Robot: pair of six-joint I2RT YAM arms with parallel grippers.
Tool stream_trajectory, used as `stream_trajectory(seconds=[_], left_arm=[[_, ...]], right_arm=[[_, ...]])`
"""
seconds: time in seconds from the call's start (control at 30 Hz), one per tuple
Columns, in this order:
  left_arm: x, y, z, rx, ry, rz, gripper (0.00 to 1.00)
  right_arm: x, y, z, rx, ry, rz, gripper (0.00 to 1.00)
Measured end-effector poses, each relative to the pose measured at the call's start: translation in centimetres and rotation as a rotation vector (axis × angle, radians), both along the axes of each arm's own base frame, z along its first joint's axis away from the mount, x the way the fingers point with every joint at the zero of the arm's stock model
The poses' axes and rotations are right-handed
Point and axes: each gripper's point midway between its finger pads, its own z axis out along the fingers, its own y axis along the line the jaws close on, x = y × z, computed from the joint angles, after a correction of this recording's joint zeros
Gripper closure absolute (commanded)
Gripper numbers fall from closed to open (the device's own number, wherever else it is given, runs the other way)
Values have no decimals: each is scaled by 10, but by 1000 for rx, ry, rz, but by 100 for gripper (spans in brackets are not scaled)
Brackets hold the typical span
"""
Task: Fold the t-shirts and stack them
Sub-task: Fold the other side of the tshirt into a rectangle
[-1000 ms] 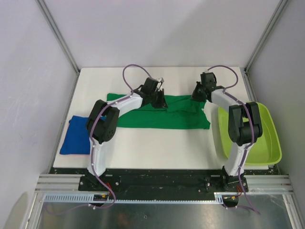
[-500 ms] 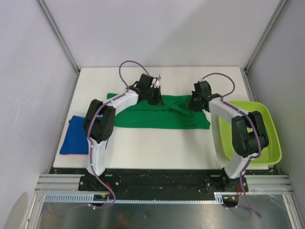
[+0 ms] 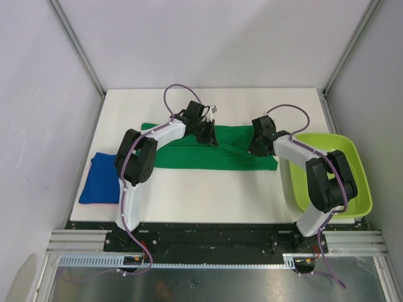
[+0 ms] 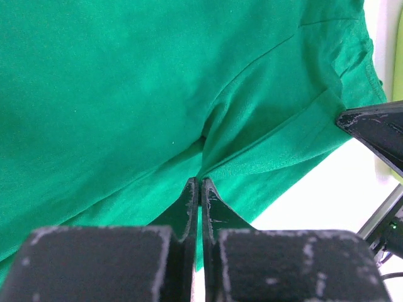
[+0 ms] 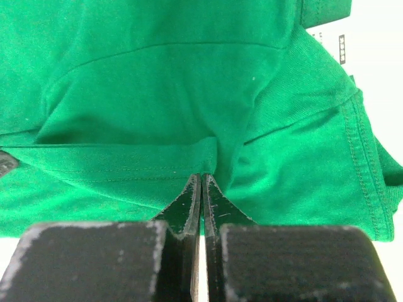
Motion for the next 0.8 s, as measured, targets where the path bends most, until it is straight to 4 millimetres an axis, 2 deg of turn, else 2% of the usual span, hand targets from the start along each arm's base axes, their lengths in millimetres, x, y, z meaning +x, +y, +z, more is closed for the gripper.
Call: stream_trajectory(seconds=[0.13, 0.4, 0.53, 0.63, 0.8], left_arm=[[-3, 1, -2, 4, 6, -17, 96], [-11, -3, -8, 5, 27, -49, 85], [-14, -2, -11, 14, 39, -56, 73], [-14, -1, -11, 19, 36, -62, 62], [-9, -2, -4, 12, 24, -60, 58]], right_arm=[[-9, -4, -8, -24, 20, -4, 100], [-15, -8, -12, -58, 27, -9, 100], [-22, -11, -20, -70, 46, -9, 99], [-25, -13, -21, -75, 54, -6, 89], [-26, -16, -13, -78, 37, 7, 63]])
